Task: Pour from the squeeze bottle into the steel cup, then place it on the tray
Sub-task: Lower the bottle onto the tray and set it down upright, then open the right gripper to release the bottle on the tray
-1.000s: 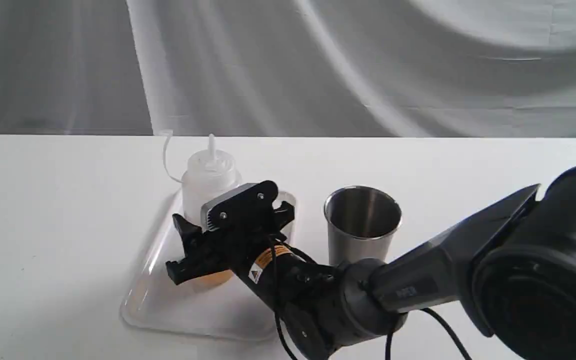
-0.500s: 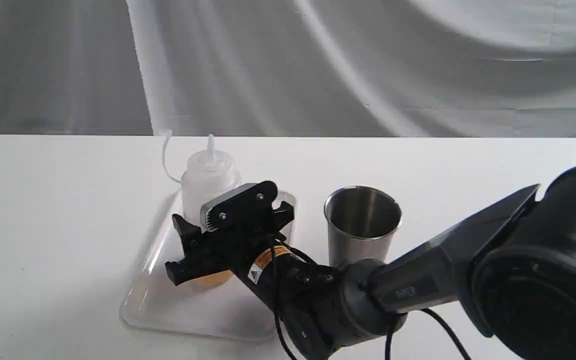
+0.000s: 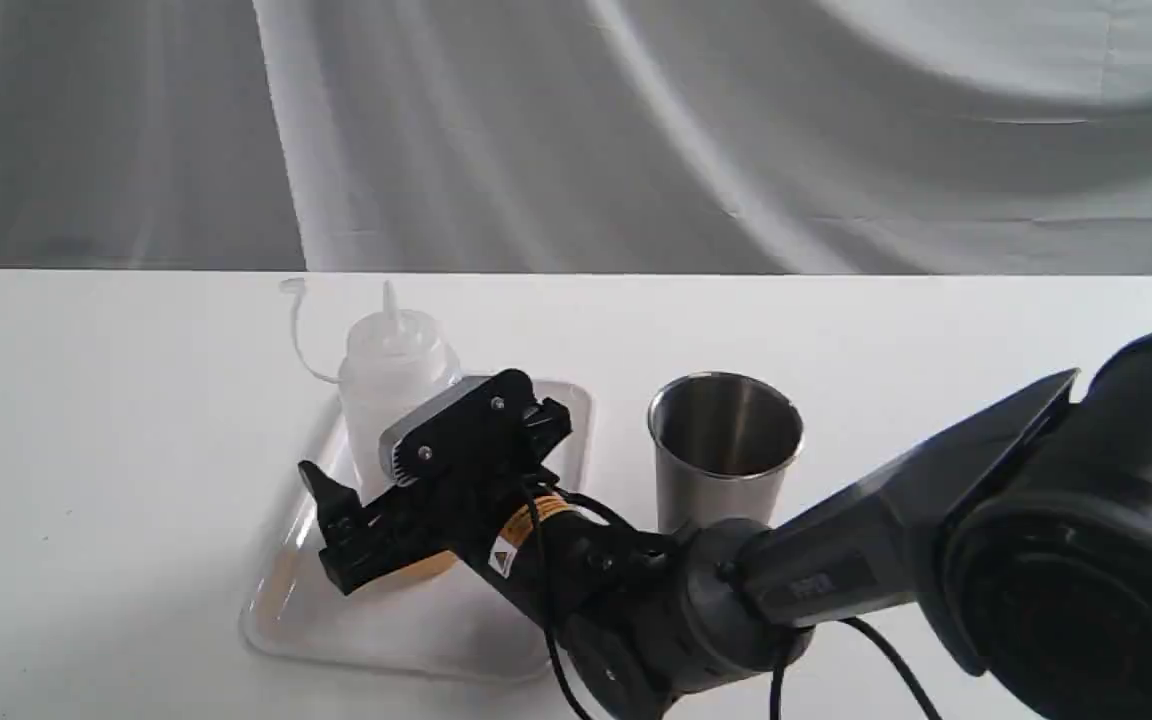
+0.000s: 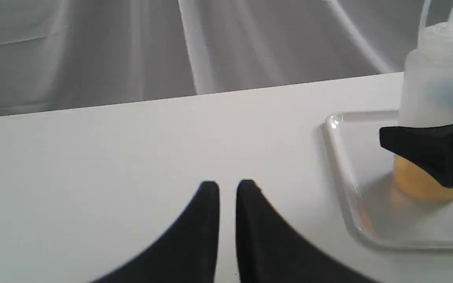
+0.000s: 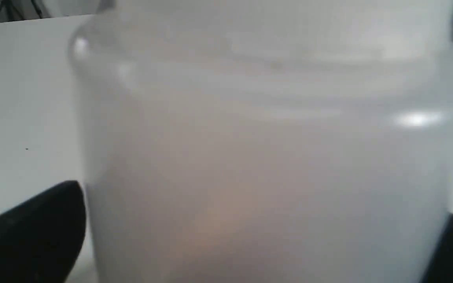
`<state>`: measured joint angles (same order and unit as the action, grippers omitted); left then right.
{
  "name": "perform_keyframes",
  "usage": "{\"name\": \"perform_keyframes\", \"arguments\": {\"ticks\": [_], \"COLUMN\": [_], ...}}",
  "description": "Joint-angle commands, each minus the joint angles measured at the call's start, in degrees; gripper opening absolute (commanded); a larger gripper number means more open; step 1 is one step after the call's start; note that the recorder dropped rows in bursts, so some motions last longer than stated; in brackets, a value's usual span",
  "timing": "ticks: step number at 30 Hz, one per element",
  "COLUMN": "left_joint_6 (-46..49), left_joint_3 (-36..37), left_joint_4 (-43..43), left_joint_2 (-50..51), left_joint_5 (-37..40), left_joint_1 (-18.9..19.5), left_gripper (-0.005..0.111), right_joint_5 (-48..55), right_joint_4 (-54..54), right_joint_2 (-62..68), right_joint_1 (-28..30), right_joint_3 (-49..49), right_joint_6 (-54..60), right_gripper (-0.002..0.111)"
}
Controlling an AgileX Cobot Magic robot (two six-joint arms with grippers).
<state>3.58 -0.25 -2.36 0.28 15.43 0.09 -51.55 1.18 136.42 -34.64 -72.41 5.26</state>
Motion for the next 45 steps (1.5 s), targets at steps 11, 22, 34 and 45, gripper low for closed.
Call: {"name": "perform_keyframes", "arguments": {"ticks": [11, 22, 34, 45], "left_joint_6": [-0.1, -0.1, -0.1, -0.1], "left_joint_3": [0.3, 0.3, 0.3, 0.3], "left_joint_4": [-0.1, -0.1, -0.1, -0.1], "left_joint_2": [-0.3, -0.3, -0.3, -0.3], "left_joint_5": [-0.4, -0.4, -0.4, -0.4], "left_joint_1": [-0.1, -0.1, -0.1, -0.1], "left_gripper": [0.008, 0.008, 0.008, 0.008], "right_joint_5": [-0.3, 1.3, 4.1, -0.1], "right_joint_4": [-0.8, -2.3, -2.3, -2.3], "right_joint_2": [-0.2, -2.7, -8.2, -13.4], "right_joint_1": [-0.1, -0.2, -0.2, -0.2], "right_joint_3": [-0.3, -0.1, 5.6, 13.6], "right_joint_6": [0.4, 0.2, 0.3, 0.6], "right_gripper": [0.105, 0.105, 0.105, 0.105]}}
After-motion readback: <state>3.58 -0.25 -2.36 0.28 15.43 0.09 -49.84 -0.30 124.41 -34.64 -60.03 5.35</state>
